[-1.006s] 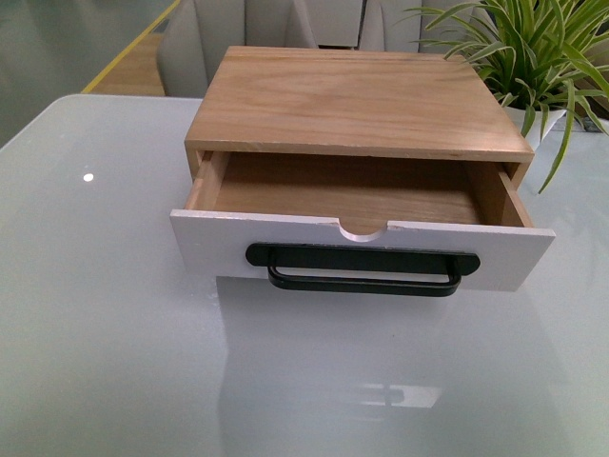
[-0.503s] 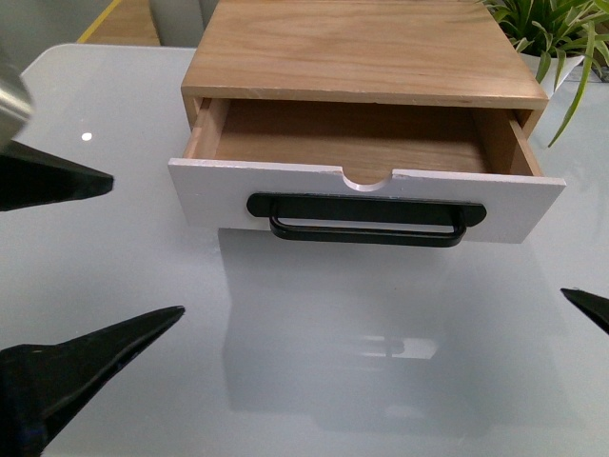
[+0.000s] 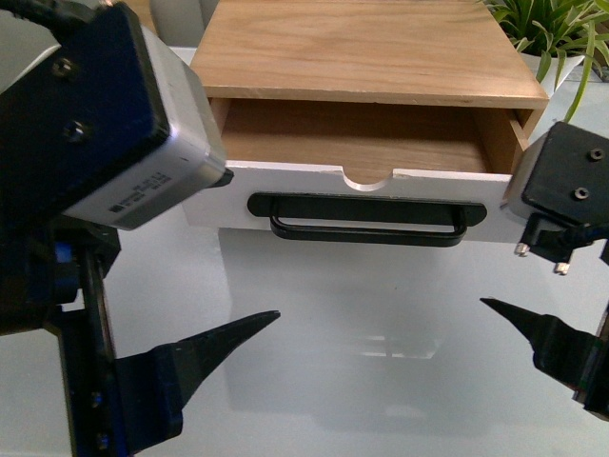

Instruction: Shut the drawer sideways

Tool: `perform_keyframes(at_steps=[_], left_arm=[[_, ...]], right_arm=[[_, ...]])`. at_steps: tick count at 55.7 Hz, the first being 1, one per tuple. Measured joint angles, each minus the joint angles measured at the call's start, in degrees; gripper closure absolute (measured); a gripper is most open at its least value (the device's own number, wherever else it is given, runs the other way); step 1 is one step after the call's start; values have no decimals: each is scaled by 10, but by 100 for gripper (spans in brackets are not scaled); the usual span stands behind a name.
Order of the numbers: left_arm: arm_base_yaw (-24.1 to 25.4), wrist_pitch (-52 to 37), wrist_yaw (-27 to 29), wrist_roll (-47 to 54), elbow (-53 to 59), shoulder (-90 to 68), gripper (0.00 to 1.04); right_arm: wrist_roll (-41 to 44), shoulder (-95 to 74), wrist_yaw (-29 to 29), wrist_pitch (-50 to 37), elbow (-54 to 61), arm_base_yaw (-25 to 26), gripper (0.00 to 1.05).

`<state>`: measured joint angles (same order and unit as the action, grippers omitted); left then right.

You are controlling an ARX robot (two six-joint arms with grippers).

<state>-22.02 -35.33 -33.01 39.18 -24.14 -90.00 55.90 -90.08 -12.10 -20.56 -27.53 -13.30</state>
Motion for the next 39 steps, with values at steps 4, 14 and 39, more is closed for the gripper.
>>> perform_keyframes(at_steps=[4, 14, 39], left_arm=[[-5, -4, -2, 5, -6, -14, 9], [-18, -5, -15, 16, -19, -45, 9], [-33, -11, -35, 23, -57, -97, 9]], right_arm=[[7, -11, 0, 0, -7, -9, 9], [23, -36, -6, 5, -24, -26, 9], [39, -83, -20, 17, -69, -39, 9]])
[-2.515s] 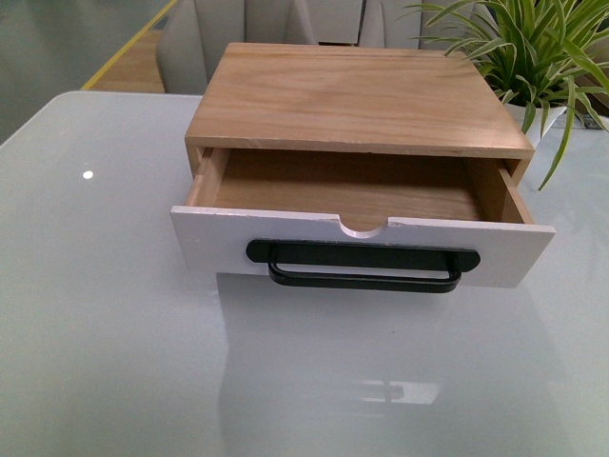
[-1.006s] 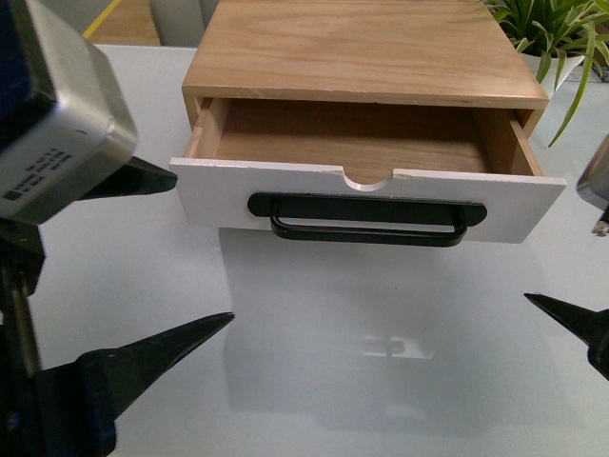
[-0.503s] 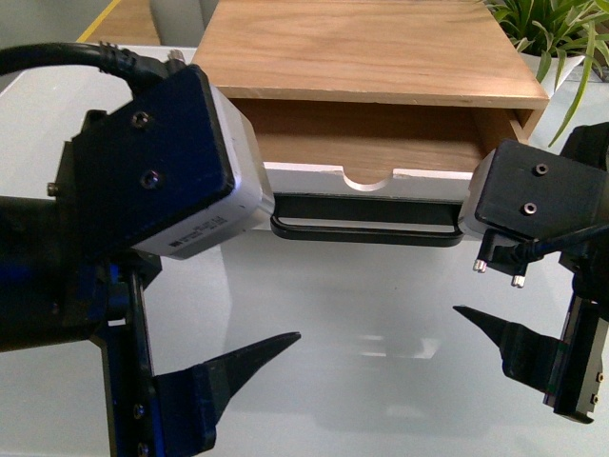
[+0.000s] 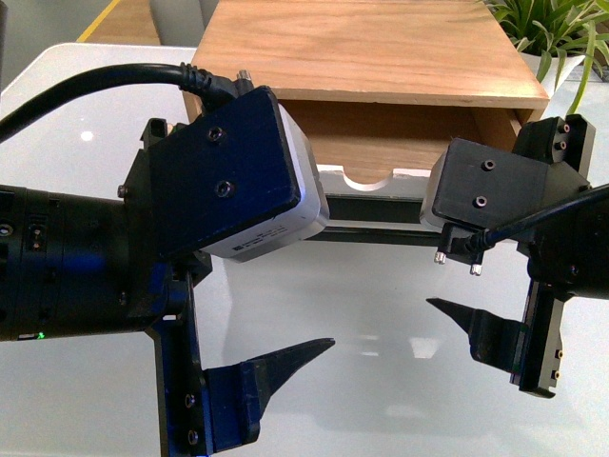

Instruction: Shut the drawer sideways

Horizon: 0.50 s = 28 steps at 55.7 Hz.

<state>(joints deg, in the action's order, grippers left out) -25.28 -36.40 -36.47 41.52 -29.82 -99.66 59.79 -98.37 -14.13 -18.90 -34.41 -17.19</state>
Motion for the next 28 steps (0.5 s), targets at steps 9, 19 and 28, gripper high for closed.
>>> perform_keyframes(at_steps=[9, 19, 28], left_arm=[[-4, 2, -3, 5, -10, -11, 9], [-10, 8, -7, 7, -23, -28, 9], [-14, 15, -9, 7, -38, -40, 9]], right_arm=[[0, -7, -1, 3, -4, -7, 9], [3, -18, -1, 3, -9, -14, 9], [3, -24, 0, 3, -14, -18, 9]])
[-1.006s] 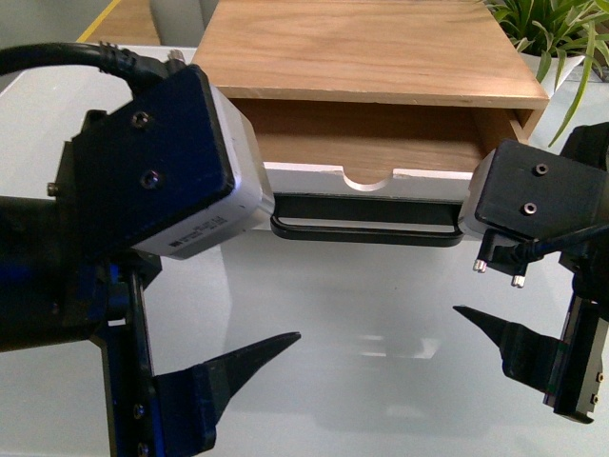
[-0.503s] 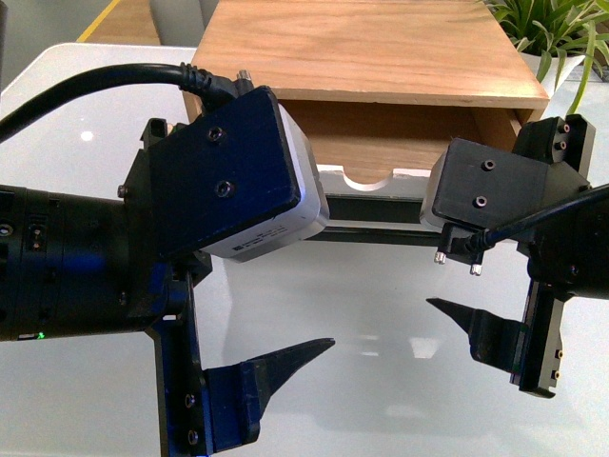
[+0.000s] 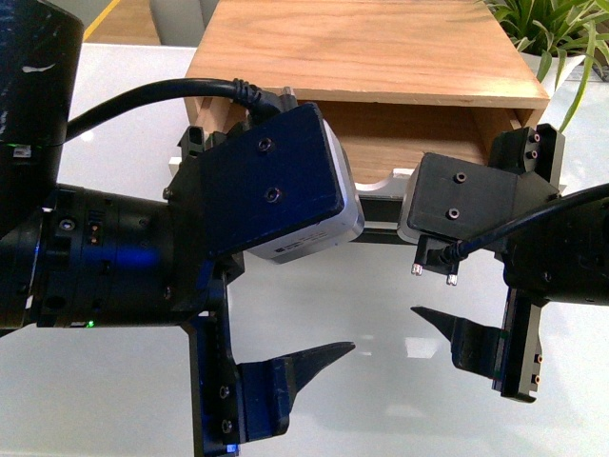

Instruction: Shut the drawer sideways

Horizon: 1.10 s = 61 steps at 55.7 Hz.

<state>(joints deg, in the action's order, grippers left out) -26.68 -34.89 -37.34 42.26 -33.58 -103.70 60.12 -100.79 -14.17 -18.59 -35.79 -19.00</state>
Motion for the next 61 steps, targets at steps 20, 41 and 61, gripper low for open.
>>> perform_keyframes(at_steps=[20, 41, 61], left_arm=[[-5, 24, 0, 10, -40, -37, 9], [-5, 43, 4, 11, -79, -73, 9], [-5, 59, 13, 12, -105, -97, 9]], right_arm=[[8, -8, -3, 7, -9, -3, 9], [14, -15, -5, 14, -16, -3, 9], [17, -26, -9, 14, -21, -3, 9]])
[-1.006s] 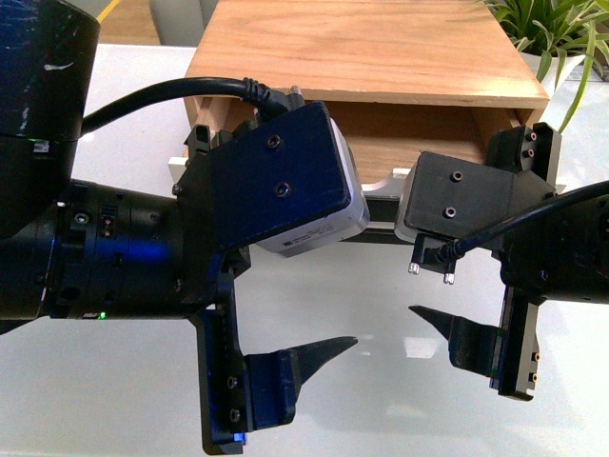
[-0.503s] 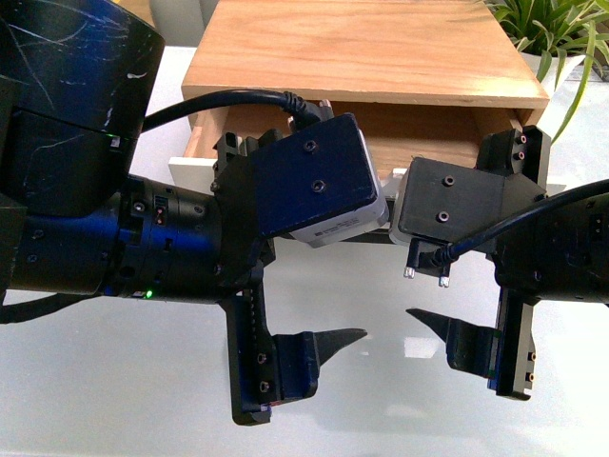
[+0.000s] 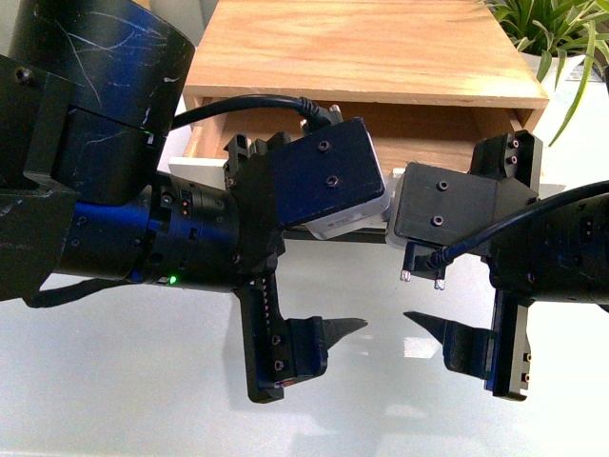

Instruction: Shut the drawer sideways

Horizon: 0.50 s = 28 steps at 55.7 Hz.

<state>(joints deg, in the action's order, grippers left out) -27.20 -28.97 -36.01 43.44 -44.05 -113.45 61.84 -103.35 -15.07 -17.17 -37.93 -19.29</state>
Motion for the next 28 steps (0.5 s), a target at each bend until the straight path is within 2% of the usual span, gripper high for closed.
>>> perform_keyframes(at_steps=[28], left_arm=[[0, 31, 21, 3, -29, -21, 9]], right_arm=[[1, -14, -2, -1, -7, 0, 9]])
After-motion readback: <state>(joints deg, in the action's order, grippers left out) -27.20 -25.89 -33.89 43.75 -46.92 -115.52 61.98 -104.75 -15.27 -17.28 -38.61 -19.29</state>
